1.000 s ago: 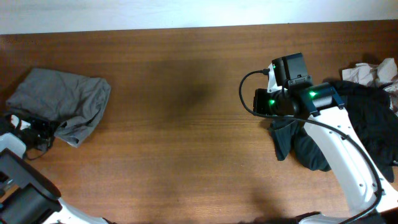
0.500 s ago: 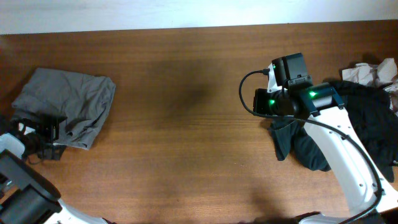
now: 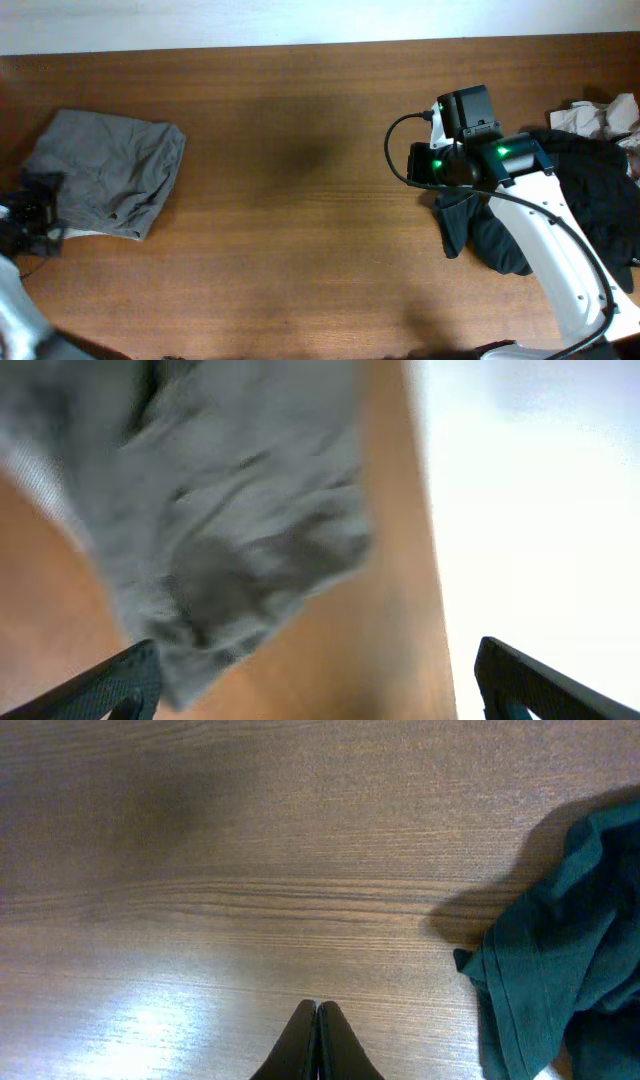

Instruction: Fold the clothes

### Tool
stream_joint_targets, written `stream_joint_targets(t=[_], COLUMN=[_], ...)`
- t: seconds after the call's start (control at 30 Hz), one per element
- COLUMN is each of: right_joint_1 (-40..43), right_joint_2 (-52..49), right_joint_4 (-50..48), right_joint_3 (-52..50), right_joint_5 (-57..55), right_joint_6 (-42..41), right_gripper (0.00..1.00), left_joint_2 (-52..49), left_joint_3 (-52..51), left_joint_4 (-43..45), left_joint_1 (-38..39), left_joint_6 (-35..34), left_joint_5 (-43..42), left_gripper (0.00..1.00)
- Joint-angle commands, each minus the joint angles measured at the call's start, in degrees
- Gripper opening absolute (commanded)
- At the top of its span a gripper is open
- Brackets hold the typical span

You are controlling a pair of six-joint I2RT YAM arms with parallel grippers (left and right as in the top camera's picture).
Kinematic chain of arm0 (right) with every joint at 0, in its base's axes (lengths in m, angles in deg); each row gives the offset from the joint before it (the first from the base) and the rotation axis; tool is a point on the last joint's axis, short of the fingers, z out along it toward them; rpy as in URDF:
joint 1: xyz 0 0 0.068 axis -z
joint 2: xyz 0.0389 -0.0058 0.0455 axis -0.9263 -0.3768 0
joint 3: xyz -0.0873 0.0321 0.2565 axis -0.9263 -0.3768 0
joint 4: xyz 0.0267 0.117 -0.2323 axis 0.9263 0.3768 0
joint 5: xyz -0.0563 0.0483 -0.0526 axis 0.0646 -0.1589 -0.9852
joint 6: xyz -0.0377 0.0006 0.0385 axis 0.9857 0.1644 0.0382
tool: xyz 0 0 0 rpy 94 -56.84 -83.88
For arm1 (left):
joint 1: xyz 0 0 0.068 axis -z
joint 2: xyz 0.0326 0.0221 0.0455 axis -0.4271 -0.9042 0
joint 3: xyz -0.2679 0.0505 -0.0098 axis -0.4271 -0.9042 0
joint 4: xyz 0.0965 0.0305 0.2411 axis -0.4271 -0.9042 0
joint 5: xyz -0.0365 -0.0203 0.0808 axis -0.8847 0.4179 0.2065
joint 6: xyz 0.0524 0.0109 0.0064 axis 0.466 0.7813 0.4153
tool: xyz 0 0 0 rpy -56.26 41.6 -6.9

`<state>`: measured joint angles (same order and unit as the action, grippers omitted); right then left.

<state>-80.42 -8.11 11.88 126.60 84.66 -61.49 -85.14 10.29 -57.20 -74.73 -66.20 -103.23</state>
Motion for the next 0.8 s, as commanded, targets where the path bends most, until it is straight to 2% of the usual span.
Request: stream_joint_targets(t=[0.0, 0.13, 0.2, 0.27, 0.37, 0.4, 0.47, 0.5, 0.57, 0.6, 0.77], right_joint_1=[0.31, 0.31, 0.28, 0.26, 0.26, 0.26, 0.26, 0.26, 0.26, 0.26, 0.26], right_joint_2=[0.33, 0.92, 1.68, 2.62, 4.17, 4.66, 5.46, 5.77, 6.32, 6.38, 6.45], right_joint_4=[-0.44, -1.29, -1.22, -1.25, -1.01, -0.7, -0.02, 0.35, 1.84, 2.34, 5.33], right_joint_3=[0.04, 0.37, 0.92, 1.2, 1.31, 1.31, 1.31, 1.31, 1.31, 1.31, 1.31], right_joint_5=[-0.7, -0.68, -0.59, -0.5, -0.5, -0.52, -0.55, -0.55, -0.5, -0.52, -0.72], right_joint_6=[0.74, 1.42, 1.42, 1.42, 2.08, 2.05, 2.08, 2.08, 2.05, 2.05, 3.72], right_gripper=[0.04, 0.04, 0.05, 0.05, 0.05, 0.04, 0.04, 0.04, 0.04, 0.04, 0.04], left_joint_2=[8.24, 13.64, 13.99, 13.35, 10.05, 8.52, 4.59, 2.62, -3.06, -4.48, -12.26], left_joint_3=[0.17, 1.95, 3.08, 3.21, 3.21, 3.21, 3.21, 3.21, 3.21, 3.21, 3.21], left_joint_4=[4.35, 7.43, 6.88, 6.64, 6.97, 7.43, 8.66, 9.05, 9.57, 9.57, 8.98], left_joint_1=[1.49, 7.67, 11.85, 15.85, 21.42, 22.99, 25.73, 26.62, 28.04, 28.11, 28.92], left_joint_6=[8.02, 19.87, 24.81, 29.03, 32.48, 32.52, 32.54, 32.52, 32.5, 32.5, 32.87], left_joint_5=[-6.38, -8.2, -3.85, 3.39, 15.41, 18.34, 24.5, 28.35, 35.89, 36.41, 26.34], left_gripper=[0.99, 0.99, 0.99, 0.92, 0.52, 0.34, 0.06, 0.01, 0.01, 0.01, 0.01])
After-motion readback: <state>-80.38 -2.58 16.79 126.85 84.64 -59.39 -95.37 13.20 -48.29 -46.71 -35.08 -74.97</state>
